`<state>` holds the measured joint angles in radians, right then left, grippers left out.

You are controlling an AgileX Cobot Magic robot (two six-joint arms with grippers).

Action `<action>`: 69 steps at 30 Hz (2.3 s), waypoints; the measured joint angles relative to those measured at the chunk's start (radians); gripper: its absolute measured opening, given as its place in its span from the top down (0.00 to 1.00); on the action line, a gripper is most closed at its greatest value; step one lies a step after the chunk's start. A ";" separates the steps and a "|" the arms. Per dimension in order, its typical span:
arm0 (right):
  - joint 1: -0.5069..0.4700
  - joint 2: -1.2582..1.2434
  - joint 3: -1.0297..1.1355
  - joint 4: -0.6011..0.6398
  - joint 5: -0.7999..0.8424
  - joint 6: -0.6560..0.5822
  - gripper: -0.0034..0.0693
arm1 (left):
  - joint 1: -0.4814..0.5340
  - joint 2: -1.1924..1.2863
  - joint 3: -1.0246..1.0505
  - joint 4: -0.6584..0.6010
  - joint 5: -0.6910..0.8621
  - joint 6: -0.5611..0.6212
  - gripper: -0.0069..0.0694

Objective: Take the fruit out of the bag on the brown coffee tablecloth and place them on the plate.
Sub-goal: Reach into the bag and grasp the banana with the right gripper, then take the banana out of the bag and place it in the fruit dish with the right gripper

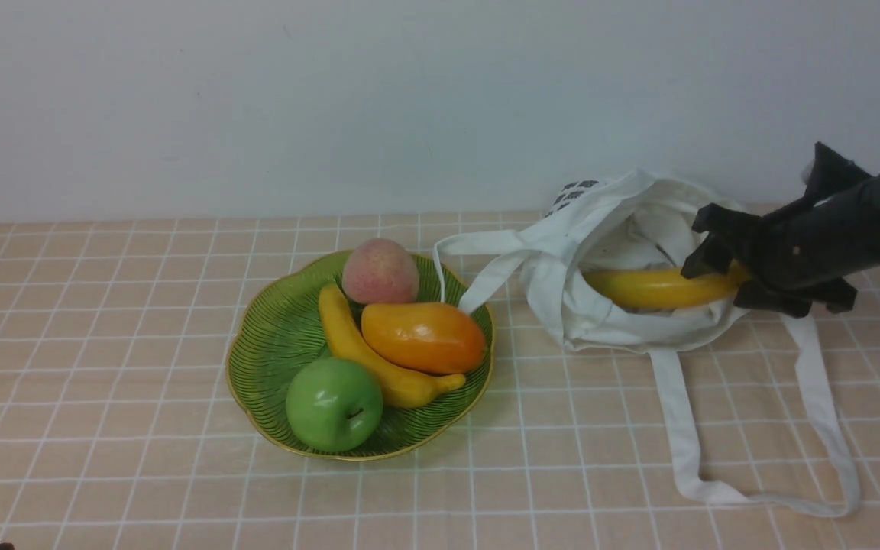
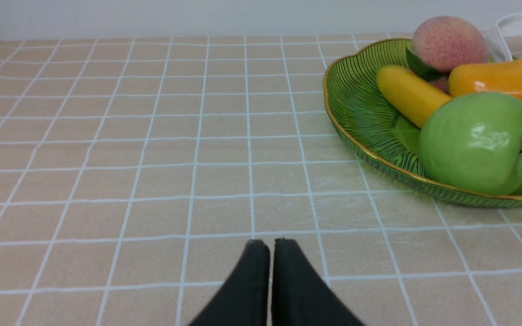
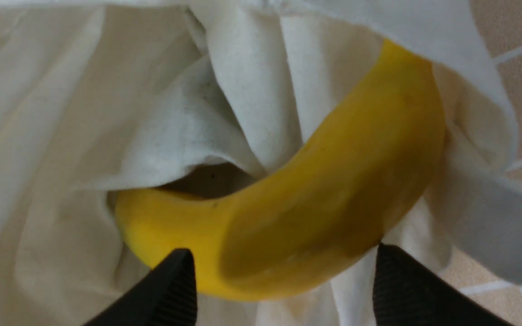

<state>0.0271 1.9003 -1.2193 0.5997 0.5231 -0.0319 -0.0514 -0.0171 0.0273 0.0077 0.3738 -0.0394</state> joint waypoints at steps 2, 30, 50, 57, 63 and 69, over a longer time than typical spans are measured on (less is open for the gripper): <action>0.000 0.007 0.000 0.000 -0.031 0.005 0.30 | 0.000 0.000 0.000 0.000 0.000 0.000 0.92; -0.007 0.078 -0.009 0.108 -0.206 -0.028 0.56 | 0.000 0.000 0.000 0.000 0.000 0.000 0.92; -0.008 -0.263 -0.008 -0.033 0.134 -0.139 0.57 | 0.000 0.000 0.000 0.000 0.000 0.000 0.92; -0.008 -0.387 -0.008 -0.243 0.145 -0.024 0.57 | 0.000 0.000 0.000 0.000 0.000 0.000 0.92; 0.060 -0.509 -0.008 -0.148 0.095 -0.078 0.57 | 0.000 0.000 0.000 0.000 0.000 0.000 0.92; 0.263 -0.468 -0.058 0.062 0.109 -0.305 0.57 | 0.000 0.000 0.000 0.000 0.000 0.000 0.92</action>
<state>0.2901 1.4324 -1.2773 0.6618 0.6317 -0.3370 -0.0514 -0.0171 0.0273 0.0077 0.3738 -0.0394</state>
